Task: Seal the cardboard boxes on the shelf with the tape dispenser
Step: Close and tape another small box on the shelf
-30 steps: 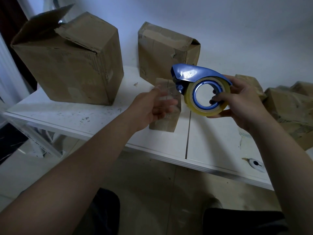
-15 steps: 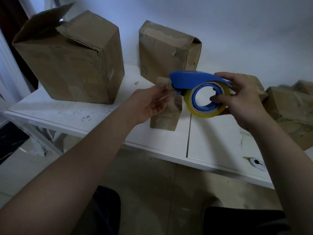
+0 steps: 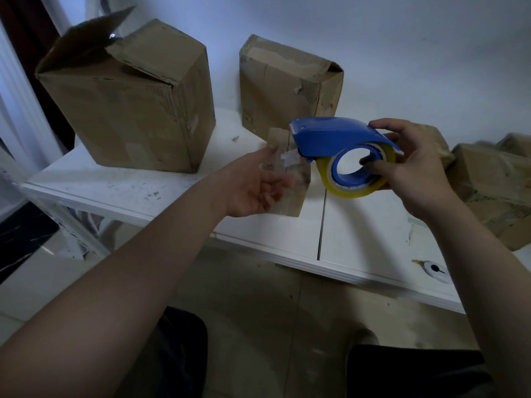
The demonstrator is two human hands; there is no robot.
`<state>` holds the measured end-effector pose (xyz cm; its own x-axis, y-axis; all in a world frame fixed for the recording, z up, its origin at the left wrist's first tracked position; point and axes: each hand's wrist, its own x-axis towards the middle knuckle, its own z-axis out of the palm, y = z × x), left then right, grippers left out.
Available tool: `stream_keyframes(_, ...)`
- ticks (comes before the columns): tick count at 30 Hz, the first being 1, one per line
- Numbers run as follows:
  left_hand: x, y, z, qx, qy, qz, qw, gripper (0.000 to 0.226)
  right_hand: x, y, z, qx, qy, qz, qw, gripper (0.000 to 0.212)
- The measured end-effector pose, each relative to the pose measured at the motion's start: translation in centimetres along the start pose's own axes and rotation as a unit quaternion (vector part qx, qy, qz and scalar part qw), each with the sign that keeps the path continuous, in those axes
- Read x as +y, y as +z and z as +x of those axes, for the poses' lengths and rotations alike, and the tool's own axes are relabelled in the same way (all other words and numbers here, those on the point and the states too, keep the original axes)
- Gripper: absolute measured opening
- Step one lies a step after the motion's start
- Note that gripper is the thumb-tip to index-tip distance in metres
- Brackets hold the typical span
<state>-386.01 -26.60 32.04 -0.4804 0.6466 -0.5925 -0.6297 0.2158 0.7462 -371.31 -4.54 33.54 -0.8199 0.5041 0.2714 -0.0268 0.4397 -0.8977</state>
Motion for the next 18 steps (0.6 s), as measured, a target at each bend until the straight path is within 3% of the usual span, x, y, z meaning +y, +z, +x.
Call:
stream_keyframes(3,-0.2,0.6,-0.1,-0.016,0.013,0.005,1.0,0.067,-0.2,0.1,-0.1,-0.001,-0.007,0.004,1.0,0.066)
stream_keyframes(6,-0.1,0.6,-0.1,0.012,0.052,0.001,0.999,0.036,-0.1,0.2,0.0,0.0,-0.013,0.001,1.0,0.067)
stream_keyframes(9,0.1,0.2,-0.1,0.062,0.081,0.019,0.995,0.033,0.2,0.0,0.1,0.0,-0.028,-0.005,1.0,0.068)
stream_keyframes(15,0.5,0.2,-0.5,0.164,0.135,0.194,0.958,0.024,1.8,-0.3,0.3,-0.097,-0.066,-0.082,0.99,0.095)
stream_keyframes(18,0.3,0.1,-0.5,0.185,0.154,0.255,0.936,0.016,2.9,-0.2,0.3,-0.109,-0.119,-0.157,0.974,0.089)
